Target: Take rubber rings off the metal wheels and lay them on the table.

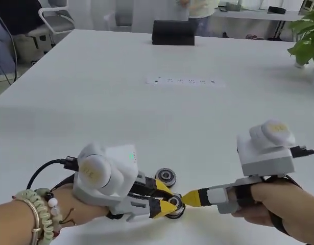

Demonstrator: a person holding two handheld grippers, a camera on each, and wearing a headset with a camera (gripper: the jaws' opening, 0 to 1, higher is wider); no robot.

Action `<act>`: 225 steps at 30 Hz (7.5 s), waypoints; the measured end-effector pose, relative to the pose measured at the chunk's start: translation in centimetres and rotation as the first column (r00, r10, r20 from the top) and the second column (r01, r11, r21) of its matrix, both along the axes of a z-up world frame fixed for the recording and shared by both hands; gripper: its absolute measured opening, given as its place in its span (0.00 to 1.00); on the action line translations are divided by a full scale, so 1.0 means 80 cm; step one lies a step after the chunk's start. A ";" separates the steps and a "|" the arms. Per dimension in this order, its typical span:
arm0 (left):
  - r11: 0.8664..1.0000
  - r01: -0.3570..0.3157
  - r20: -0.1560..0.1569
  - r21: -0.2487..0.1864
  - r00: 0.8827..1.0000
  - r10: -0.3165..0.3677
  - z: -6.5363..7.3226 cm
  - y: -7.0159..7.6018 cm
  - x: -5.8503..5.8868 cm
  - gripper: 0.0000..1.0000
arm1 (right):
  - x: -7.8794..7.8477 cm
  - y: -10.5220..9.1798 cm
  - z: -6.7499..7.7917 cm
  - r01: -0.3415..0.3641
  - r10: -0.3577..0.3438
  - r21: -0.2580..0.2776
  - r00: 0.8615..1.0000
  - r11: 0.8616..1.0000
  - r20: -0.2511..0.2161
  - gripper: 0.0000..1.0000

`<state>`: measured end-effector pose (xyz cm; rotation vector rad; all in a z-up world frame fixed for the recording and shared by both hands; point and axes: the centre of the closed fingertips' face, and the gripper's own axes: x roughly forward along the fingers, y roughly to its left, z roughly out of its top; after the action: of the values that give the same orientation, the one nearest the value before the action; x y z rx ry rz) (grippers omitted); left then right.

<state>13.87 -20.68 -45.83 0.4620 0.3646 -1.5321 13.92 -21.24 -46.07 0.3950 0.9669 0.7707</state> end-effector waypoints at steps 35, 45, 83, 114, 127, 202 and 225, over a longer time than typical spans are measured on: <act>1.000 -0.009 -0.013 -0.005 1.000 0.009 0.000 -0.001 0.001 0.07 | 0.002 0.008 0.008 -0.021 0.020 0.035 1.000 0.999 0.021 0.00; 1.000 -0.009 -0.014 -0.007 1.000 0.008 0.000 -0.002 0.002 0.07 | -0.001 0.012 0.011 -0.016 0.015 0.049 1.000 0.999 0.018 0.00; 1.000 -0.027 -0.036 0.005 0.999 0.027 0.000 -0.002 0.002 0.07 | -0.002 0.007 0.004 -0.020 0.020 0.007 1.000 1.000 0.010 0.00; 0.998 0.055 -0.043 0.020 0.998 -0.054 0.095 0.028 -0.016 0.57 | 0.021 -0.006 0.029 0.050 -0.053 0.043 0.997 0.998 0.059 0.00; 0.992 -0.124 0.027 -0.009 0.992 0.125 0.134 0.104 0.008 0.72 | 0.027 -0.008 0.060 0.077 -0.086 0.074 0.988 0.994 0.126 0.00; 0.896 -0.444 -0.114 -0.012 0.891 0.439 0.072 0.191 -0.022 0.82 | 0.030 0.115 0.100 -0.173 0.154 0.060 0.959 0.983 0.237 0.00; 0.873 -0.488 -0.168 -0.009 0.861 0.480 0.068 0.196 -0.020 0.80 | 0.026 0.101 0.009 -0.064 0.059 0.067 0.996 0.996 0.062 0.00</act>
<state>12.24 -5.01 -40.42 0.1818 0.5226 -1.0821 15.96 -13.15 -45.36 0.4010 0.9013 0.8690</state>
